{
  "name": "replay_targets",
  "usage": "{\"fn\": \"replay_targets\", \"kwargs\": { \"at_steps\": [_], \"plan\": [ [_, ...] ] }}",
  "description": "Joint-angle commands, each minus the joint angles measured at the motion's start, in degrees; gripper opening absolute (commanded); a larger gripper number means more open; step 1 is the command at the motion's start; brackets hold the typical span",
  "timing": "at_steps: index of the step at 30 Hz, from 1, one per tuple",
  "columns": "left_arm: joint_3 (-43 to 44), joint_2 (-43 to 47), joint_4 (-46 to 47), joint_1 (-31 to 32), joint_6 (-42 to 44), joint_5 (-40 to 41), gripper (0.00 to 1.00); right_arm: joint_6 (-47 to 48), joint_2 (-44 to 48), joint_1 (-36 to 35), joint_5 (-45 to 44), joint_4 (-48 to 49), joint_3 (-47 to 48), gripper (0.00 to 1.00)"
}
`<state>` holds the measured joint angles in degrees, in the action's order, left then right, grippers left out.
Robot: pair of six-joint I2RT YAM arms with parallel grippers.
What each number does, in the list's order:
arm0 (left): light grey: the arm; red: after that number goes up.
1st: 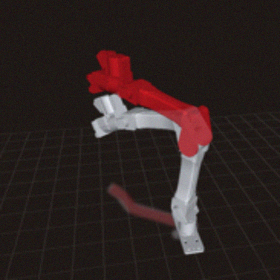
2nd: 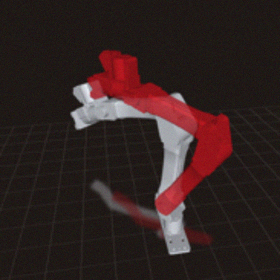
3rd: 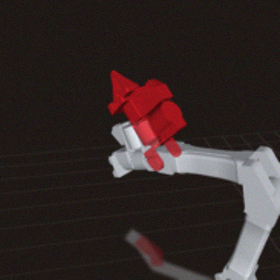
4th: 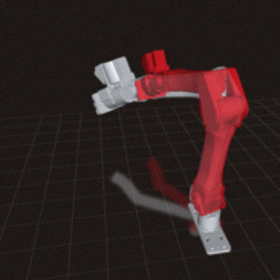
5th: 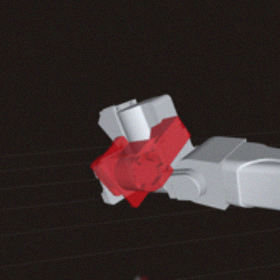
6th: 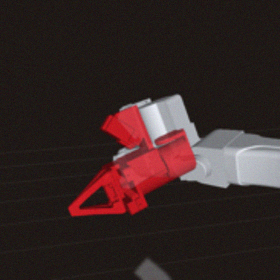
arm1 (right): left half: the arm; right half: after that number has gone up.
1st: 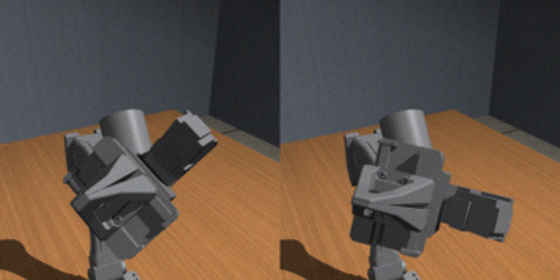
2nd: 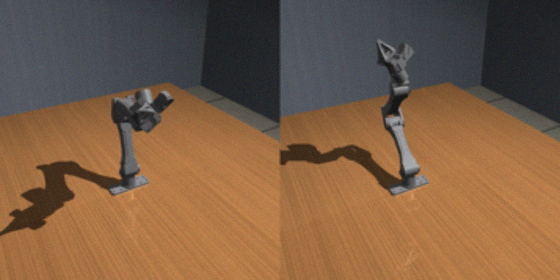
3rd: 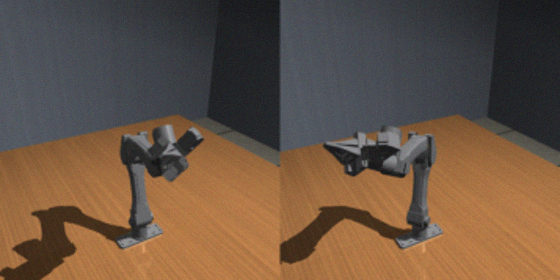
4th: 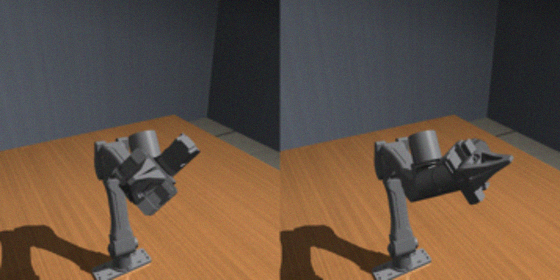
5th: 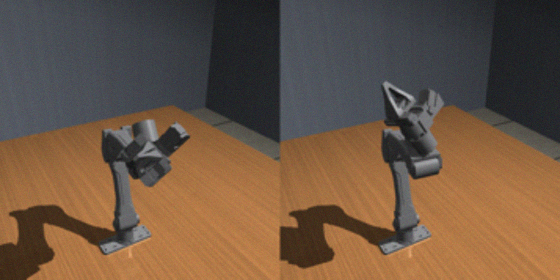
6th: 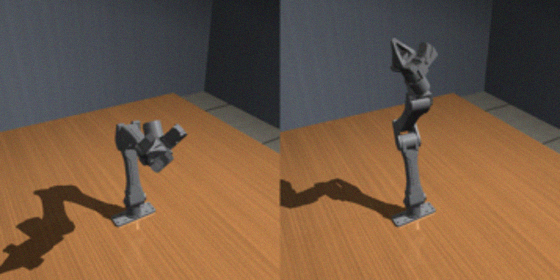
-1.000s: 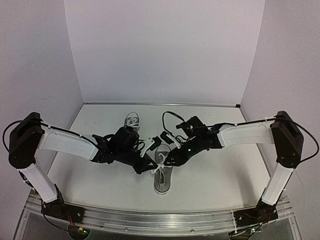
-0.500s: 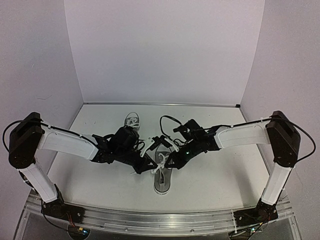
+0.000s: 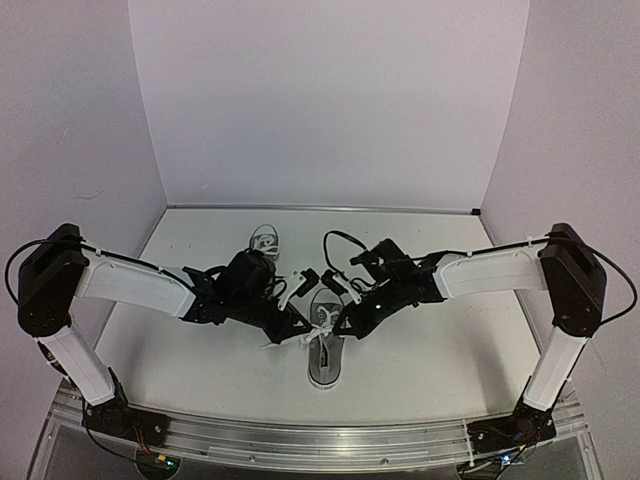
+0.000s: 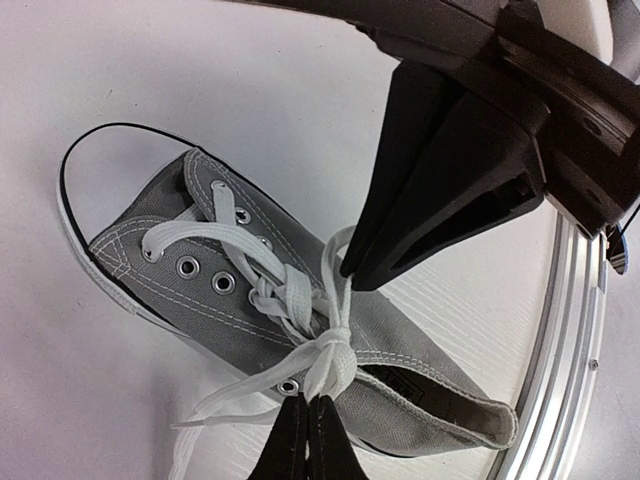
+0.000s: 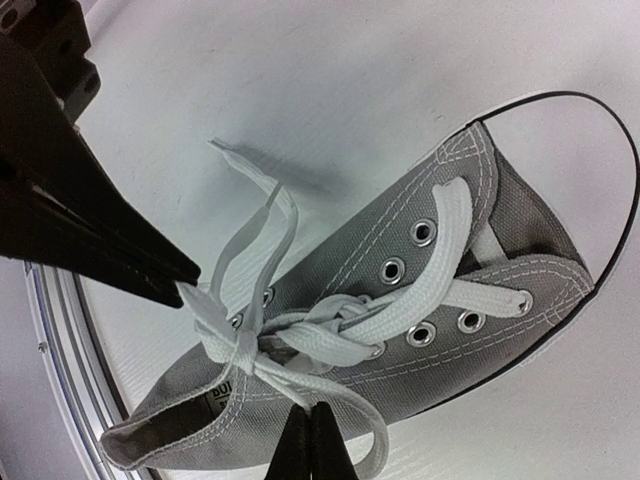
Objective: Tie the shoes
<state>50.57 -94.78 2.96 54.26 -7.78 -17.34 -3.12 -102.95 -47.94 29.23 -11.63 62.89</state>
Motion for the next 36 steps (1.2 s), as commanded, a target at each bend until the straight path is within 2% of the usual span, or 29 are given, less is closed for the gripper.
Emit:
{"fn": "replay_targets", "kwargs": {
  "at_steps": [1,12,15,17,20,28,34,36],
  "plan": [
    [0.85,2.63,0.31,-0.58,-0.83,1.12,0.0,-0.48,2.84,-0.28,-1.9,-0.06,-1.06,0.0],
    [1.34,2.12,0.36,-0.65,-0.47,0.34,0.0,-0.21,2.66,-0.27,0.04,-0.23,-0.74,0.01],
    [1.44,2.1,0.66,-0.65,-0.39,-0.26,0.0,-0.08,3.32,-0.29,1.05,-0.16,-0.32,0.19],
    [1.56,2.07,0.65,-0.66,-0.39,-0.12,0.01,-0.17,3.89,-0.21,1.07,-0.15,0.09,0.26],
    [1.96,1.91,0.41,-0.72,-0.31,-0.04,0.05,-0.39,4.68,-0.16,1.0,-0.15,0.78,0.29],
    [2.11,2.3,0.46,-1.02,-0.25,1.25,0.14,-0.08,3.45,-0.2,1.67,0.11,3.68,0.3],
    [-0.9,4.88,1.66,-1.72,-1.67,-0.03,0.27,0.78,1.68,-0.18,3.12,0.13,6.43,0.32],
    [-3.5,7.04,3.28,-2.16,-2.75,-0.63,0.35,1.09,1.07,-0.21,3.39,0.06,7.15,0.34]
  ]
}}
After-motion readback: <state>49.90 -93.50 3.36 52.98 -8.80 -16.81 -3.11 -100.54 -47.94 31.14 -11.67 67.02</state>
